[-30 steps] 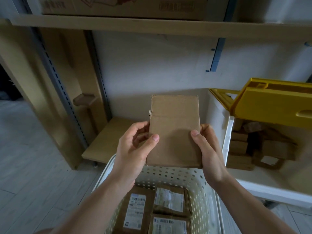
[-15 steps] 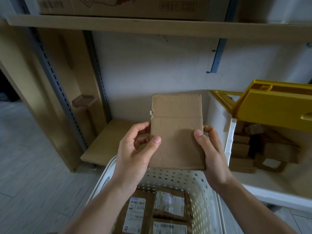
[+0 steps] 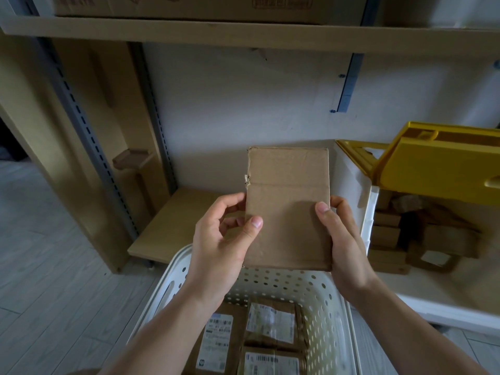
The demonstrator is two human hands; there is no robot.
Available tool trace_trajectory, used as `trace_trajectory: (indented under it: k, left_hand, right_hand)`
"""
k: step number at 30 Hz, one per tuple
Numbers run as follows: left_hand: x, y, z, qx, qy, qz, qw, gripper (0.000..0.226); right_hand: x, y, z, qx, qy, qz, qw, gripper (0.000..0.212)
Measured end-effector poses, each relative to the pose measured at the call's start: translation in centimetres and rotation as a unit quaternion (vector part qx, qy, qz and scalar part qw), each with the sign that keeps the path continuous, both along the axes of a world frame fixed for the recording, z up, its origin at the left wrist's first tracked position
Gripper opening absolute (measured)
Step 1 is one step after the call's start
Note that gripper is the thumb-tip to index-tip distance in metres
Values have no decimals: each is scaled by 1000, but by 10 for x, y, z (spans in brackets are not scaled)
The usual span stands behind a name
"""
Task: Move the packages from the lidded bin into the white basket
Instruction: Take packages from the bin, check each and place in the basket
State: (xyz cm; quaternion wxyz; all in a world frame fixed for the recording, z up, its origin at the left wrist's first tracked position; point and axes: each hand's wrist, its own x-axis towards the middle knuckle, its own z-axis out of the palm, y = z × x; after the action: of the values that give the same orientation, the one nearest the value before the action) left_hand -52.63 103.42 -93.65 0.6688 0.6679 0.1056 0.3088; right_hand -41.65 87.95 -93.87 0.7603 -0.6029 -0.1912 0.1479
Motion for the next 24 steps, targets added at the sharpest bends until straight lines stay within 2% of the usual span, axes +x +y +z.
trace_trajectory:
  k: [9,19,22,24]
  left_hand:
    - [0,-1,-1,3,3,2,1000,33]
    - [-2,-3,-5,11,4,1,1000,36]
    - [-1,-4,-6,51,-11,43,998,39]
    - [1,-2,-7,100,-9,84,991,36]
  right_hand:
    - [4,-3,0,-30,-46,0,998,41]
    - [1,-9,3,-46,-37,13,998,45]
    - [-2,-11,6,-42,-60,-5,997,57]
    - [-3,-11,8,-32,-82,-18,996,55]
